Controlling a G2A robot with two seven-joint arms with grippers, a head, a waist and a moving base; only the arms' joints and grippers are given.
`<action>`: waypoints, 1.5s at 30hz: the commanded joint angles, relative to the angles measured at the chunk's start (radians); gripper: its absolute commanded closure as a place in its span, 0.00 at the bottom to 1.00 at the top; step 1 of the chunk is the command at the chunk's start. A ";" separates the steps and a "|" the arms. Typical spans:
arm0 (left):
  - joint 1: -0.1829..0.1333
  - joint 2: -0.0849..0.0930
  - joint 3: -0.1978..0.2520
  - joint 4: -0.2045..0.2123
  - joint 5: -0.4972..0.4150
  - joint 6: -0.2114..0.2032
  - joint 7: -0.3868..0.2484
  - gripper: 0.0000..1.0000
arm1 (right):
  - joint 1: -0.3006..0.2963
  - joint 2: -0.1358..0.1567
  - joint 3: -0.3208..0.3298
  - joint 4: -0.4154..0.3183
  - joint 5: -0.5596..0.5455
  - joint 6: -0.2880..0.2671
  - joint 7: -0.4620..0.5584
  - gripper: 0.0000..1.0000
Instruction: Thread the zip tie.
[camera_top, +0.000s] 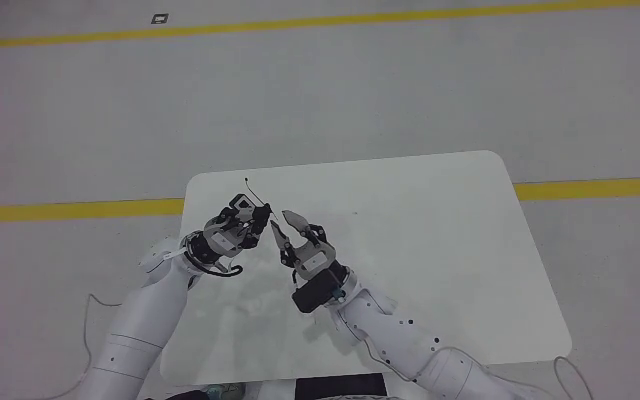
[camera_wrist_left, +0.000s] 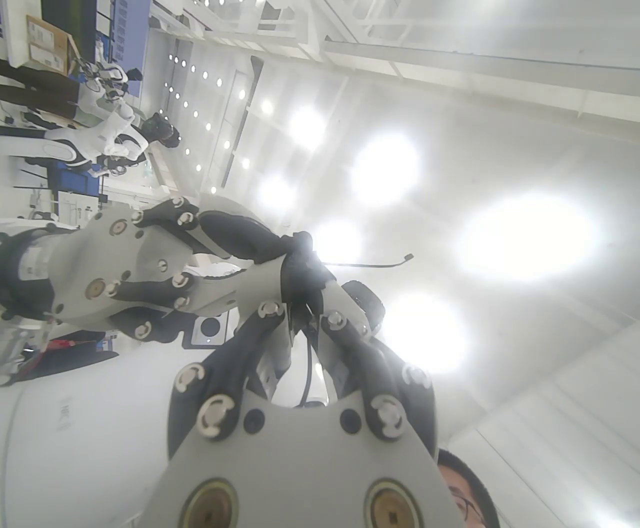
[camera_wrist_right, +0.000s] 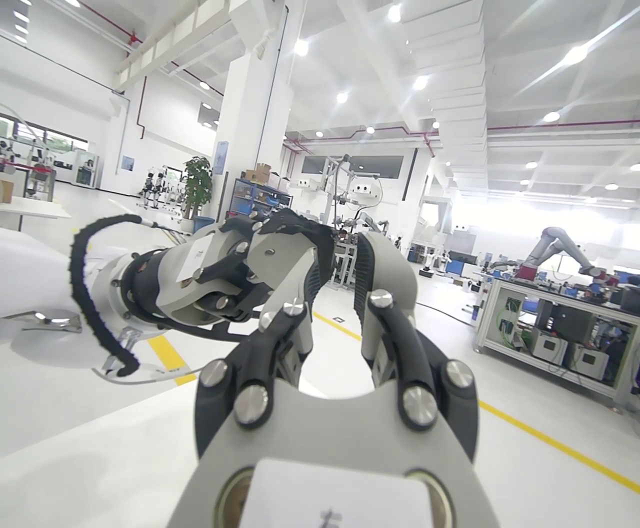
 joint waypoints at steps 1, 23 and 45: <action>0.000 0.000 0.000 0.000 0.000 0.000 0.000 1.00 | 0.001 -0.001 0.001 0.001 0.000 0.000 -0.001 0.83; 0.000 0.000 0.000 0.000 0.000 0.000 0.000 1.00 | 0.012 -0.011 0.009 0.021 0.000 0.000 -0.006 1.00; 0.000 0.000 0.000 0.000 0.000 0.000 0.000 1.00 | -0.025 0.009 0.066 0.016 0.000 0.000 -0.005 1.00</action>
